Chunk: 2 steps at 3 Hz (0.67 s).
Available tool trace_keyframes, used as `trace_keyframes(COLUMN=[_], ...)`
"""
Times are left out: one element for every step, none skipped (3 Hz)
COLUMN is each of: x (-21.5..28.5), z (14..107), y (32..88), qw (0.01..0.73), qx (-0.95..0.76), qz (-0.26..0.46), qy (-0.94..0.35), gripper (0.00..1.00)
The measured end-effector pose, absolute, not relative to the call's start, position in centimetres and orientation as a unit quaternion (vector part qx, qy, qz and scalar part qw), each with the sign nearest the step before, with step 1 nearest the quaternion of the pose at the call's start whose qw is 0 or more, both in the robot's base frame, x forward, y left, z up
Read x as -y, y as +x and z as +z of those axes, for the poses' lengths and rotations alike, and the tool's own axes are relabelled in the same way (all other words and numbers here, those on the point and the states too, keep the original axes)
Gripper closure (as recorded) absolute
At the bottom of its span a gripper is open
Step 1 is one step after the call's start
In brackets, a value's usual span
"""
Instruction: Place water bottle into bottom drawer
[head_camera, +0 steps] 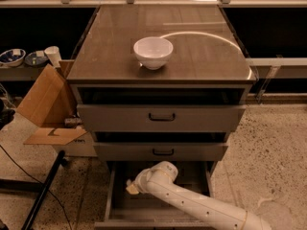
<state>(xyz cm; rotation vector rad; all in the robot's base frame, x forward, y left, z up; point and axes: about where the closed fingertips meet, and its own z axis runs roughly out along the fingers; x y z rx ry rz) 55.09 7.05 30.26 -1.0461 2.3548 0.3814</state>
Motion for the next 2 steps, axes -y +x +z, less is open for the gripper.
trace_keyframes(x=[-7.1, -6.5], z=[30.2, 31.3], y=[54.3, 51.6], qw=[0.262, 0.264], qx=[-0.868, -0.857], qz=[0.152, 0.173], qy=[-0.394, -0.408], gripper=[0.0, 0.0])
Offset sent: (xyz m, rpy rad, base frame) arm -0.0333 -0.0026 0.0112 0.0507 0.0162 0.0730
